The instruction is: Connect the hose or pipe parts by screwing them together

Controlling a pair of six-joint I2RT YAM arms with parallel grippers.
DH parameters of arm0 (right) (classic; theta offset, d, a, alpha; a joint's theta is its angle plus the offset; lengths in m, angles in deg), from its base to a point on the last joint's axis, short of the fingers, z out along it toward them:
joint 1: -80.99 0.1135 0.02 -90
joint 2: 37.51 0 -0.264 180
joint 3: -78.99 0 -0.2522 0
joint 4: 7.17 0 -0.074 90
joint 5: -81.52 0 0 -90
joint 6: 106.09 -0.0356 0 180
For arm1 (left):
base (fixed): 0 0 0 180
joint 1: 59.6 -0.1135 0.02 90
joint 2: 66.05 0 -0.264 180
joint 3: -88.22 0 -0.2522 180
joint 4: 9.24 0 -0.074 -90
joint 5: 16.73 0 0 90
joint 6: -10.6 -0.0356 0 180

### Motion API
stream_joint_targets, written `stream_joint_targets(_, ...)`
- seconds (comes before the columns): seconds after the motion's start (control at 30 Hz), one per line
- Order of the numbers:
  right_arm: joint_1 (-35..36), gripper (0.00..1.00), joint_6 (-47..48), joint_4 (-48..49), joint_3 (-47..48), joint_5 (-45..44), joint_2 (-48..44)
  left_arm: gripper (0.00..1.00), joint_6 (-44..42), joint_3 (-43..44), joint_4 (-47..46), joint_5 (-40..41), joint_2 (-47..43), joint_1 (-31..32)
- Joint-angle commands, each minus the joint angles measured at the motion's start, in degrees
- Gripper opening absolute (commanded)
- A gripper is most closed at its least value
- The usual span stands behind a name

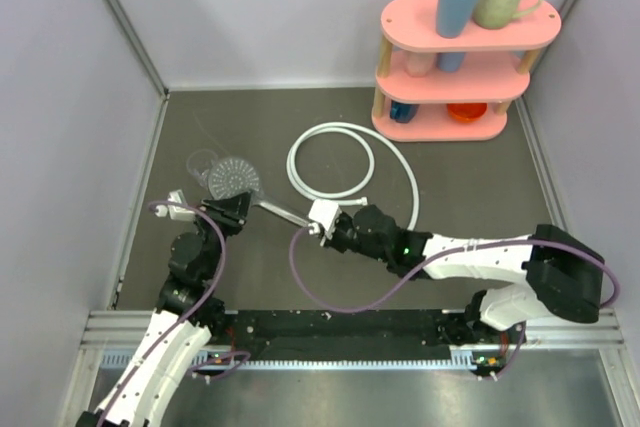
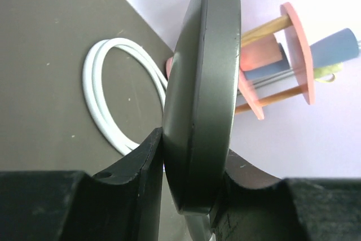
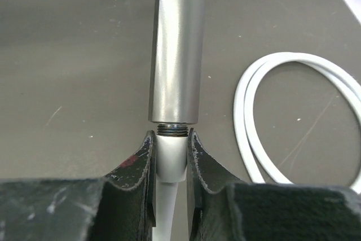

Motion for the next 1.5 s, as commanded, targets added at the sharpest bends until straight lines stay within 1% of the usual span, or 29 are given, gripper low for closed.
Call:
stream_joint_targets(0.0, -3.3, 0.0, -7.1, 8.5, 3.2, 18.4, -2.5, 0.0, 0.6, -4.1, -21.2, -19.2, -0.2, 1.6)
stream_joint_targets(0.07, -6.3, 0.0, -11.0, 12.1, 2.0, 22.8, -3.3, 0.0, 0.8, -6.8, -26.3, -19.9, -0.4, 1.6)
stream_joint_targets(0.1, -7.4, 0.0, -12.4, 13.4, 1.1, 27.4, -3.3, 0.0, 0.8, -7.5, -29.9, -20.0, -0.6, 1.6)
stream_joint_targets(0.17, -10.7, 0.0, -16.3, 14.4, 0.9, 31.4, -3.7, 0.0, 0.6, -9.1, -32.2, -20.1, -0.8, 1.6)
stream_joint_targets(0.2, -11.9, 0.0, -21.1, 16.5, 0.7, 35.4, -3.6, 0.0, 0.4, -9.3, -33.1, -20.3, -0.8, 1.6)
stream_joint_targets(0.23, -14.0, 0.0, -23.2, 18.1, 0.5, 37.6, -3.4, 0.0, -0.1, -9.3, -33.1, -20.3, -0.6, 1.6)
stream_joint_targets(0.3, -15.6, 0.0, -27.0, 21.5, 0.5, 43.3, -2.5, 0.0, -0.6, -9.3, -34.1, -20.9, -0.1, 1.6)
stream_joint_targets(0.5, -17.8, 0.0, -32.5, 21.7, 3.2, 51.5, 1.7, 0.0, -1.9, -9.4, -36.3, -22.2, 1.7, 1.6)
stream_joint_targets(0.6, -17.9, 0.0, -33.4, 21.3, 2.9, 50.8, 2.1, 0.0, -2.8, -9.1, -35.6, -21.5, 1.8, 1.6)
stream_joint_targets(0.67, -17.9, 0.0, -33.3, 18.6, 3.4, 48.1, 1.8, 0.0, -3.0, -8.2, -31.4, -19.5, 1.7, 1.6)
stream_joint_targets(0.7, -17.9, 0.13, -32.9, 17.4, 3.8, 47.2, 1.5, 0.0, -3.7, -6.7, -29.1, -18.5, 1.6, 1.6)
stream_joint_targets(0.73, -17.9, 0.18, -32.7, 14.6, 4.1, 46.3, 1.2, 0.0, -4.3, -6.0, -25.4, -17.1, 1.6, 1.6)
stream_joint_targets(0.77, -17.9, 0.27, -31.8, 13.3, 4.2, 44.1, 0.7, 0.0, -4.6, -5.2, -23.6, -15.8, 1.6, 1.6)
stream_joint_targets(0.83, -17.9, 0.41, -30.4, 7.8, 4.2, 41.0, -1.4, 0.0, -4.6, -2.4, -19.0, -12.1, 1.7, 1.6)
stream_joint_targets(0.87, -17.9, 0.54, -28.4, 5.8, 4.2, 38.1, -2.2, 0.0, -4.7, -1.4, -14.0, -10.9, 1.9, 1.6)
stream_joint_targets(0.93, -17.7, 0.62, -26.3, 2.5, 3.9, 35.7, -4.8, 0.0, -4.3, 2.0, -9.1, -8.1, 2.0, 1.6)
stream_joint_targets(0.97, -17.4, 0.69, -24.1, -0.3, 4.0, 33.9, -5.5, 0.0, -4.1, 3.3, -3.1, -4.8, 2.9, 1.6)
stream_joint_targets(1.03, -15.8, 0.73, -21.4, -3.8, 5.1, 30.6, -7.6, 0.0, -3.9, 7.4, 2.5, -2.6, 3.9, 1.6)
stream_joint_targets(1.07, -14.8, 0.78, -17.4, -7.6, 5.7, 26.8, -8.1, 0.0, -3.6, 8.8, 4.7, -0.5, 5.0, 1.6)
stream_joint_targets(1.1, -13.8, 0.8, -14.8, -9.5, 6.3, 24.2, -8.4, 0.0, -2.8, 11.3, 10.1, 0.3, 5.6, 1.6)
stream_joint_targets(1.13, -11.1, 0.82, -12.7, -10.9, 7.2, 21.4, -8.7, 0.0, -2.0, 12.4, 12.0, 1.2, 6.7, 1.6)
stream_joint_targets(1.17, -9.8, 0.83, -8.5, -13.6, 7.6, 15.8, -8.7, 0.0, -1.3, 14.3, 13.9, 2.2, 7.1, 1.6)
stream_joint_targets(1.2, -8.2, 0.84, -6.7, -14.5, 7.8, 13.3, -8.6, 0.0, 0.3, 15.4, 17.6, 3.9, 7.5, 1.6)
stream_joint_targets(1.23, -5.6, 0.84, -5.2, -15.2, 8.5, 10.9, -8.4, 0.0, 0.7, 16.4, 19.1, 4.8, 8.3, 1.6)
stream_joint_targets(1.27, -4.1, 0.85, -2.3, -15.8, 8.6, 5.7, -8.1, 0.0, 1.4, 17.3, 21.0, 5.9, 8.8, 1.6)
stream_joint_targets(1.33, -1.4, 0.86, 0.1, -16.6, 9.2, -0.6, -7.3, 0.0, 2.7, 20.3, 26.3, 9.0, 11.3, 1.6)
stream_joint_targets(1.37, 1.2, 0.87, 1.6, -17.0, 9.9, -2.3, -6.0, 0.0, 2.9, 21.5, 27.9, 9.8, 12.3, 1.6)
stream_joint_targets(1.4, 2.2, 0.87, 1.9, -18.8, 10.6, -3.7, -5.0, 0.0, 3.1, 23.7, 29.3, 10.7, 13.3, 1.6)
stream_joint_targets(1.47, 5.3, 0.87, 3.7, -19.8, 12.8, -9.7, -2.0, 0.0, 3.7, 26.7, 33.3, 11.5, 16.2, 1.6)
